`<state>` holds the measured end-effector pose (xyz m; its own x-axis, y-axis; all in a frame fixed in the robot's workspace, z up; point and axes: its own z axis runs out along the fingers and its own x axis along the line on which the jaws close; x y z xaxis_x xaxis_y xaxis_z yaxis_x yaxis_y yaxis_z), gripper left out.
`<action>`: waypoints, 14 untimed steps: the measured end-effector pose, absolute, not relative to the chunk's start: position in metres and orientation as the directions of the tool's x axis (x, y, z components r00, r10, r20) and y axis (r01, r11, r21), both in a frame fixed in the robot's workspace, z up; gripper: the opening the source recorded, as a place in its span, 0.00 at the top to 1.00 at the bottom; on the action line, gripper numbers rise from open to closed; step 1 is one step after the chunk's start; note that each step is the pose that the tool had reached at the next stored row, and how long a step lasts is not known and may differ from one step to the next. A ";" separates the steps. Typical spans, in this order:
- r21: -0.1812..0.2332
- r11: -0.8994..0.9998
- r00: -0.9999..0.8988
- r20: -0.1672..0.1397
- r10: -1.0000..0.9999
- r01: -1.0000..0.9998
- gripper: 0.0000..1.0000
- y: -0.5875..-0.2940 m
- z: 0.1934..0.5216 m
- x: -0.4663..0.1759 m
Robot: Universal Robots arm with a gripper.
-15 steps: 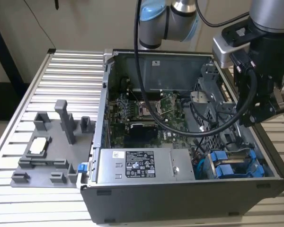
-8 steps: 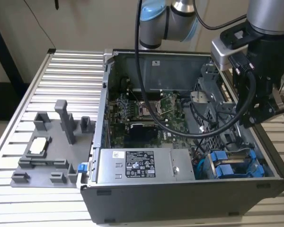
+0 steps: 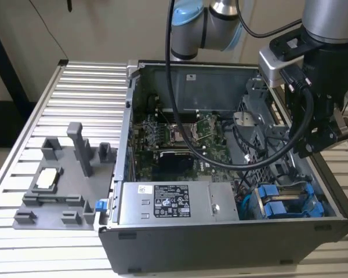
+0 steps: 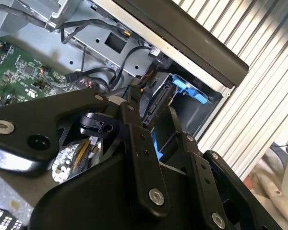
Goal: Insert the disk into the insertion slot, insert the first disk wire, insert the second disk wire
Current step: 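Insert the first disk wire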
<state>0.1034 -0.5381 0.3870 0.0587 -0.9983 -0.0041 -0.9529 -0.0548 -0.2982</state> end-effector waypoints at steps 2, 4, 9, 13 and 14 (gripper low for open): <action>-0.298 -0.055 0.059 -0.004 -0.998 -0.953 0.59 -0.538 0.387 0.103; -0.298 -0.055 0.059 -0.004 -0.998 -0.953 0.59 -0.538 0.387 0.104; -0.298 -0.056 0.060 -0.004 -0.998 -0.953 0.59 -0.538 0.387 0.105; -0.298 -0.056 0.060 -0.004 -0.998 -0.953 0.59 -0.538 0.387 0.105; -0.298 -0.056 0.060 -0.004 -0.998 -0.953 0.59 -0.538 0.387 0.105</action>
